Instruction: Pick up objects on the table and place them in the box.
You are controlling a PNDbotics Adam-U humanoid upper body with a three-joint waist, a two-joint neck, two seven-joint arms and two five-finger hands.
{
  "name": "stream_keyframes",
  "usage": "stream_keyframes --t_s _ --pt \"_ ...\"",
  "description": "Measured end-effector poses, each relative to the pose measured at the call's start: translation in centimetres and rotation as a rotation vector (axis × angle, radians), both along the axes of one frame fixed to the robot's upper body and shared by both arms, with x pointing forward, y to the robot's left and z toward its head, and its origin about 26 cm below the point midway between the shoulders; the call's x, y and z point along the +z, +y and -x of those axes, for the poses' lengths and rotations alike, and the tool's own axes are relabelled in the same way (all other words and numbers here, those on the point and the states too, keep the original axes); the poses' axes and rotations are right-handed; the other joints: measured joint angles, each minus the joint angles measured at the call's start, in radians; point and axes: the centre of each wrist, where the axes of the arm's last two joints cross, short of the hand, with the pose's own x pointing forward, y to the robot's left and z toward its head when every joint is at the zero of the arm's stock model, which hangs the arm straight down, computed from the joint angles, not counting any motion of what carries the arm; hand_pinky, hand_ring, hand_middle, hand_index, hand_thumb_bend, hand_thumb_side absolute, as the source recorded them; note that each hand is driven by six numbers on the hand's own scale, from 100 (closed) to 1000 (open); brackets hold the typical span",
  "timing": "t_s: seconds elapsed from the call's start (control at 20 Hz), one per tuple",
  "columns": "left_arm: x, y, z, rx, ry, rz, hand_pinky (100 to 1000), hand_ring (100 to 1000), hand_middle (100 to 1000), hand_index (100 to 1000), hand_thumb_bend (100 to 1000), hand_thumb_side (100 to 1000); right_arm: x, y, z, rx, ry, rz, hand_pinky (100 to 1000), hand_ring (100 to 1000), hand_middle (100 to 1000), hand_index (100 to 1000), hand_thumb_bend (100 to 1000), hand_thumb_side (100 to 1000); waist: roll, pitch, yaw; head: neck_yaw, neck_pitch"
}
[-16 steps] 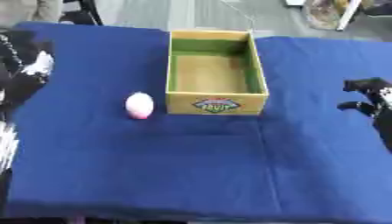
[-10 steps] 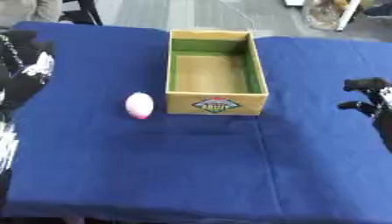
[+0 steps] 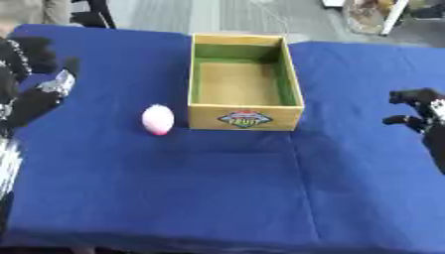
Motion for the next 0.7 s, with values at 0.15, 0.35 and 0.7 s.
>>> stream_keyframes --t_s 0.15,0.35,0.7 --pt "0.9 -0.5 -0.5 -0.045 0.030 -0.114 672 631 615 777 501 180 0.0 0.0 0.0 0.002 0.000 0.001 643 940 645 708 100 689 0.000 0.000 -0.002 0.000 0.000" --pt "1.8 -1.2 -1.5 -0.118 0.090 -0.279 678 643 629 777 552 169 0.0 0.0 0.0 0.004 0.001 0.001 643 940 645 708 100 689 0.001 -0.001 -0.006 0.004 0.000" --pt "3.0 -1.8 -3.6 -0.192 0.195 -0.539 670 627 614 769 616 163 0.0 0.0 0.0 0.007 0.003 0.002 643 940 645 709 100 690 0.003 -0.006 -0.012 0.008 0.000"
